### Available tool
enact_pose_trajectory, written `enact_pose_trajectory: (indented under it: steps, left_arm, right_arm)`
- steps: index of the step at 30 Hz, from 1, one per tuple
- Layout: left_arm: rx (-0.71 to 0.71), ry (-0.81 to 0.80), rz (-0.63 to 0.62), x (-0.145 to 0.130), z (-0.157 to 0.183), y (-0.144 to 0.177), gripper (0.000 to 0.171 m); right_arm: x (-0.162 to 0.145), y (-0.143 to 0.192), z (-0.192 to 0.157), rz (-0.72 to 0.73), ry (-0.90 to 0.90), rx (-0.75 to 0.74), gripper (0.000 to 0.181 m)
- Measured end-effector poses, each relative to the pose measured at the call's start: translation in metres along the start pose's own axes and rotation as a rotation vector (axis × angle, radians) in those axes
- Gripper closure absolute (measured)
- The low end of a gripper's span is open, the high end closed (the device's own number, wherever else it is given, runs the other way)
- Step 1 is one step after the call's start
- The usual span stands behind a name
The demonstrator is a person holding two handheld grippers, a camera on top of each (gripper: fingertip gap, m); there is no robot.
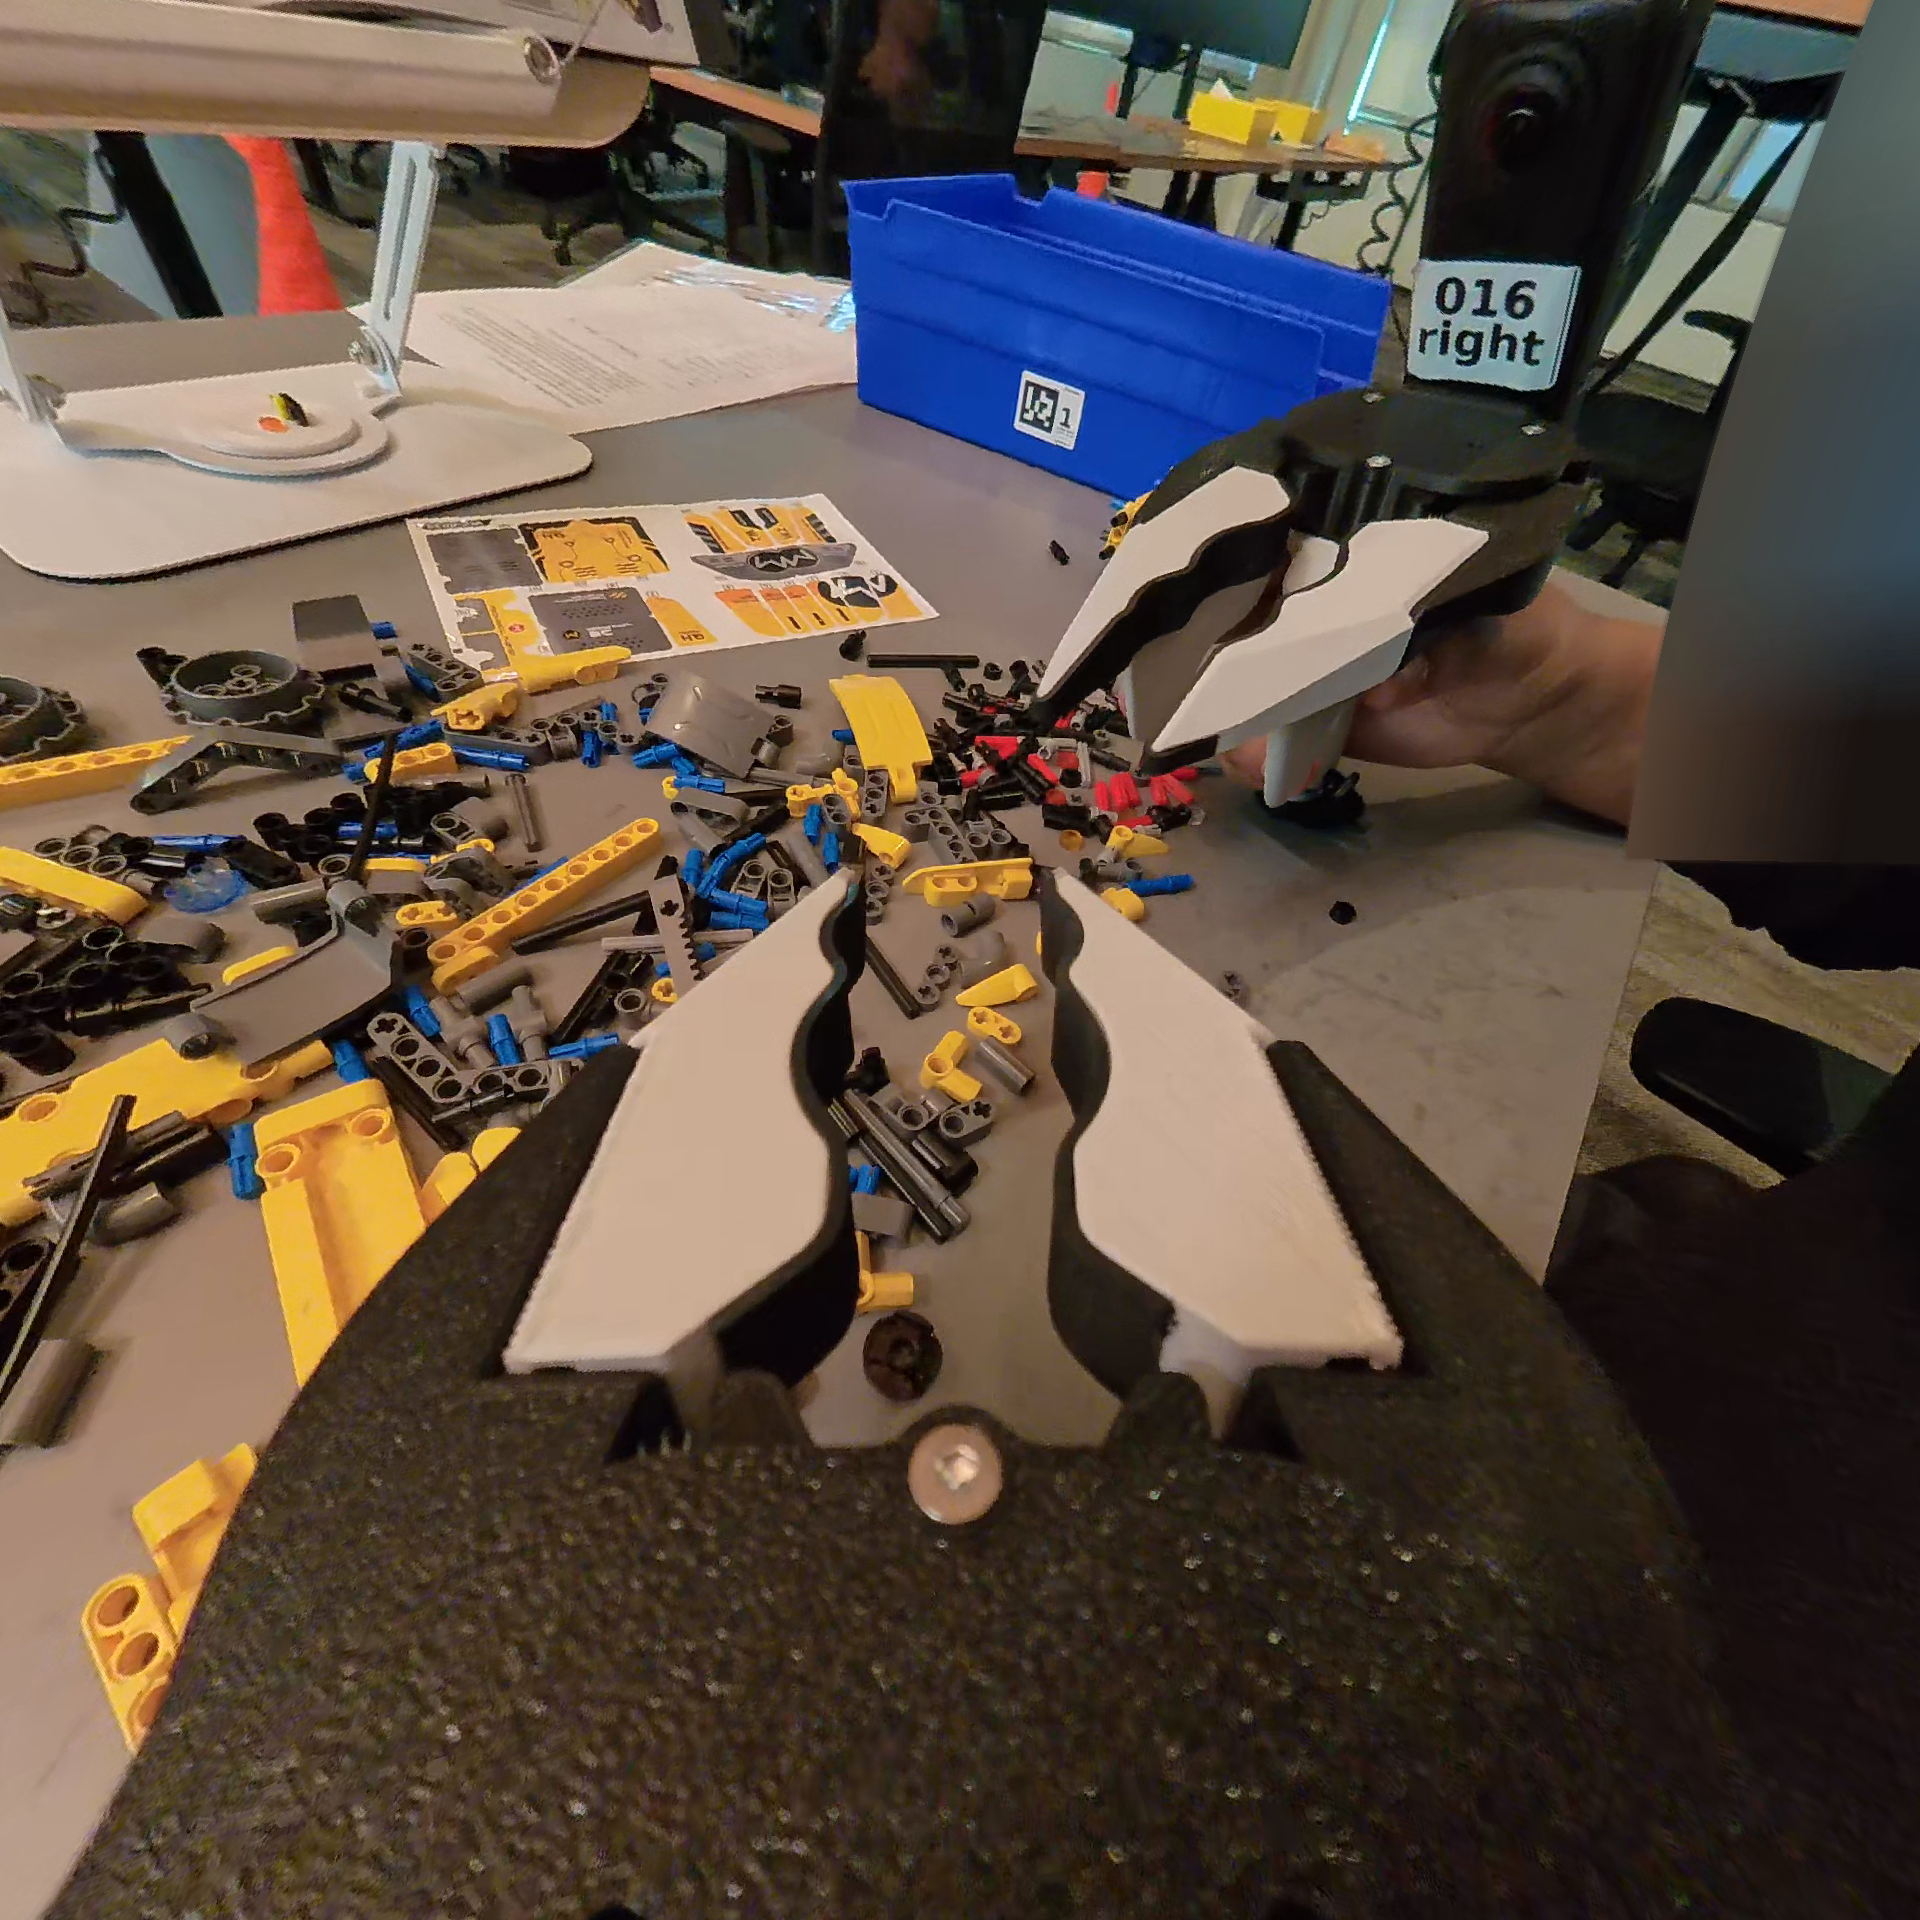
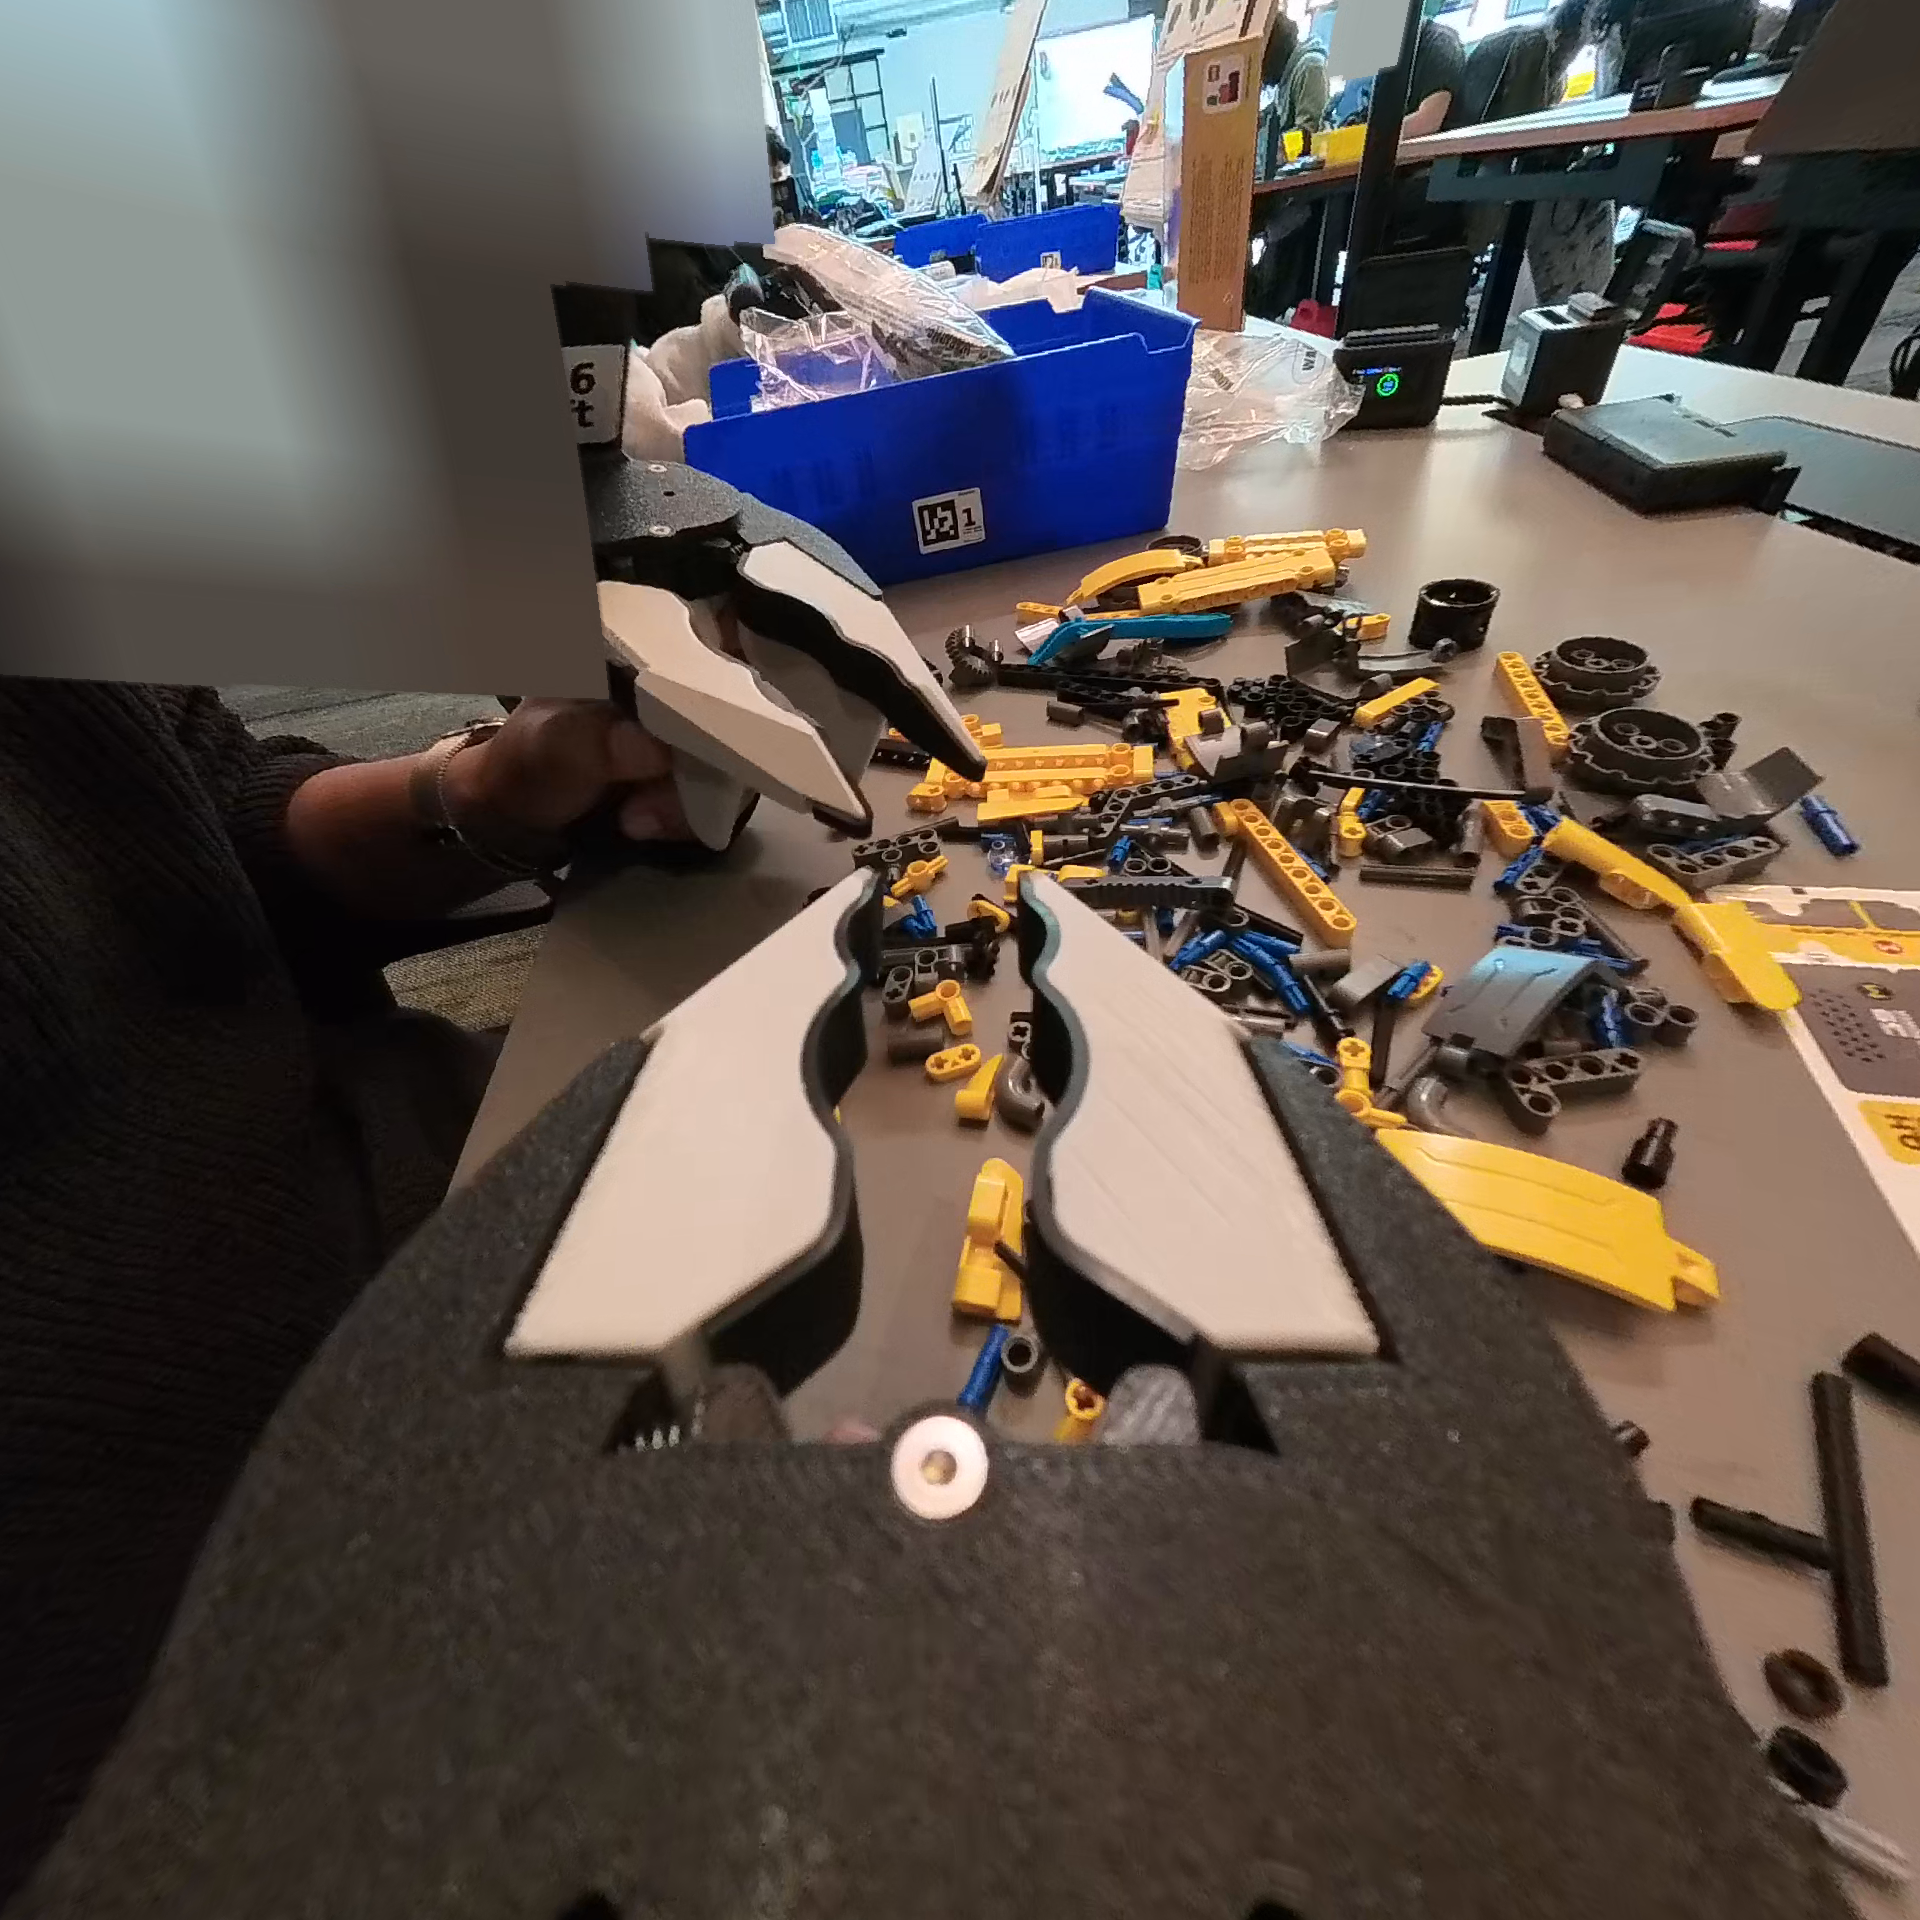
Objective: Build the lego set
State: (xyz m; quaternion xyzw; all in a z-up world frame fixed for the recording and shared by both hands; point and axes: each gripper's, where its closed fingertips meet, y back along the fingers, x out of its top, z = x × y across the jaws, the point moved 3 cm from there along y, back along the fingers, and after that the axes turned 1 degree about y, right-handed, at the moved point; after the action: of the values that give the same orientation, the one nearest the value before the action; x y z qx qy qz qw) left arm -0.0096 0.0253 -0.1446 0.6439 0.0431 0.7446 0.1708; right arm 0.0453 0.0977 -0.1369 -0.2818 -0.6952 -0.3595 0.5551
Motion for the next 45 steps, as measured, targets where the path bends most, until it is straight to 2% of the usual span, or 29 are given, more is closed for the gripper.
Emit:
enact_pose_trajectory:
  steps: [11,22,45]
  left_arm:
    - [-0.020,0.048,0.029,0.0026,-0.0033,0.0028,0.139]
    - [-0.016,0.016,0.005,0.0006,-0.0002,0.0002,0.139]
    - [-0.020,0.022,0.007,0.0008,-0.0007,0.0004,0.139]
  right_arm:
    - [-0.0004,-0.0007,-0.0007,-0.004,0.005,0.003,0.156]
    - [0.0015,0.0004,0.0006,0.017,-0.045,0.023,0.156]
    - [-0.0001,-0.0011,-0.0017,0.002,-0.022,0.020,0.156]
